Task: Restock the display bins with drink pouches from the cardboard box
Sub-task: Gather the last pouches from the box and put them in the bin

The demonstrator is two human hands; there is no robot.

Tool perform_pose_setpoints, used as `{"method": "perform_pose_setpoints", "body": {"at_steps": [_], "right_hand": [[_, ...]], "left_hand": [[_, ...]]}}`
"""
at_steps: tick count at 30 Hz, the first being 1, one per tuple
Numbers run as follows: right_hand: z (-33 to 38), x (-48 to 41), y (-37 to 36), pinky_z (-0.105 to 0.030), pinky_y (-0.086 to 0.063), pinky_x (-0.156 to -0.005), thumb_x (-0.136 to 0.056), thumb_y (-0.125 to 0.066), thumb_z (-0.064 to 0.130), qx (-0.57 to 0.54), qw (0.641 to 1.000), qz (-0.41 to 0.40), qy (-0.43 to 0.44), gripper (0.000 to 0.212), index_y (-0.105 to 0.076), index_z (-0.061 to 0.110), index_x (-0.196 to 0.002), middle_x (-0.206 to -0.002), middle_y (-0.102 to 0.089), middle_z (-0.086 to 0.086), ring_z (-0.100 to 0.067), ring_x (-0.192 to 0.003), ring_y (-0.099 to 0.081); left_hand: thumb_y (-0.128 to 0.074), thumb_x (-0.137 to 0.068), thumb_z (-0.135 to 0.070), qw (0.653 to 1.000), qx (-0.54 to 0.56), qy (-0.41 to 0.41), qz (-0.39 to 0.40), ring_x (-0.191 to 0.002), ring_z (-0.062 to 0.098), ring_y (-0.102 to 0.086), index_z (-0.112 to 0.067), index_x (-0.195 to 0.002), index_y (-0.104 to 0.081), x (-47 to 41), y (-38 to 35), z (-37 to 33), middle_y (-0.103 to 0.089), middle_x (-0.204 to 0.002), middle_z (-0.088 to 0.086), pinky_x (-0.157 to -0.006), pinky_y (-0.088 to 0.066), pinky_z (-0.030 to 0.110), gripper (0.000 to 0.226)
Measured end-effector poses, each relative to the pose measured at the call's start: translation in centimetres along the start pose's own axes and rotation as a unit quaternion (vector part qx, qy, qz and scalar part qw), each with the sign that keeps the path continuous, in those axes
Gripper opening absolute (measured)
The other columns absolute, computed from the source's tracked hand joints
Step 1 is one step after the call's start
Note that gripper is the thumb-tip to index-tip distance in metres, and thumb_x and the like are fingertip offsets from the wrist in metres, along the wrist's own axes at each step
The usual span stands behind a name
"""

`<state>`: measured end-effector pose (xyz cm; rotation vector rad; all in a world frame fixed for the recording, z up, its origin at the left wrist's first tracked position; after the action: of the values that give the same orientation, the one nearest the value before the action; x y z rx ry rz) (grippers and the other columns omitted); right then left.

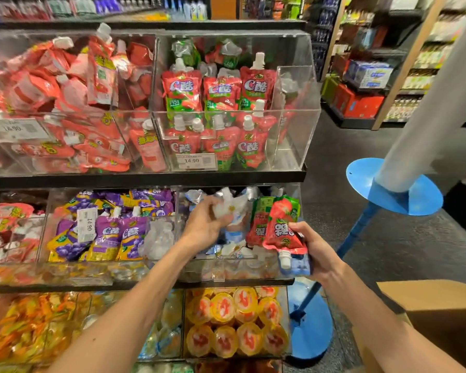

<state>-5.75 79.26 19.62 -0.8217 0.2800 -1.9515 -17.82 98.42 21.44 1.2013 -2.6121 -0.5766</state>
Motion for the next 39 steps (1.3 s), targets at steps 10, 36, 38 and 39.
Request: {"method": "perform_pose_setpoints", "body": {"at_steps": [10, 36, 38, 39], "right_hand": [[0.3, 0.1, 1.3, -0.039, -0.062, -0.06, -0.073, -0.066, 0.029, -0.02, 0.998, -0.05, -0.02, 0.044, -0.066, -0.002, -0.104, -0.091, -0.074, -0.022, -0.029, -0.066, -0.073], [1.5, -2.5, -3.7, -0.026, -0.055, -0.054, -0.094, -0.051, 0.013, 0.105, 0.994, -0.004, -0.042, 0.014, -0.061, 0.004, -0.09, -0.075, -0.069, -0.012, -0.021, -0.059, -0.067], [2.4, -3.0, -3.8, -0.03, -0.055, -0.059, -0.095, -0.052, 0.013, 0.124, 0.992, -0.018, -0.024, 0.012, -0.061, 0.004, -0.096, -0.082, -0.068, -0.014, -0.023, -0.066, -0.067], [3.1, -3.2, -3.6, -0.032, -0.055, -0.063, -0.095, -0.053, 0.012, 0.137, 0.99, -0.029, -0.006, 0.013, -0.061, 0.004, -0.1, -0.086, -0.068, -0.015, -0.025, -0.07, -0.067]], "left_hand": [[-0.067, -0.092, -0.012, 0.936, -0.323, -0.135, -0.025, -0.091, 0.02, -0.059, -0.013, -0.119, -0.066, 0.0, -2.9, 1.6, -0.057, -0.104, 0.003, -0.079, -0.054, 0.037, 0.028], [-0.083, -0.071, 0.002, 0.955, 0.265, 0.136, 0.014, -0.089, 0.027, -0.073, -0.013, -0.127, -0.055, 2.2, -2.0, -1.2, -0.072, -0.102, 0.012, -0.078, -0.061, 0.041, 0.064], [-0.078, -0.074, 0.008, 0.942, 0.306, 0.137, -0.003, -0.088, 0.029, -0.073, -0.013, -0.127, -0.054, 1.9, -1.3, -1.3, -0.072, -0.101, 0.014, -0.076, -0.06, 0.041, 0.062], [-0.076, -0.076, 0.01, 0.937, 0.321, 0.136, -0.016, -0.089, 0.03, -0.072, -0.013, -0.128, -0.053, 1.8, -0.7, -1.3, -0.072, -0.103, 0.015, -0.075, -0.06, 0.041, 0.062]]}}
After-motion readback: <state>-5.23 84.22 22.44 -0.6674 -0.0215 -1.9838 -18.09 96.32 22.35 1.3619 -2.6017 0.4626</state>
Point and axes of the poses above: each hand's wrist, its own x-axis away from the middle knuckle, its own y-axis out of the back of the hand, z = x × y, the point moved 7 cm from there along -x, towards the middle knuckle
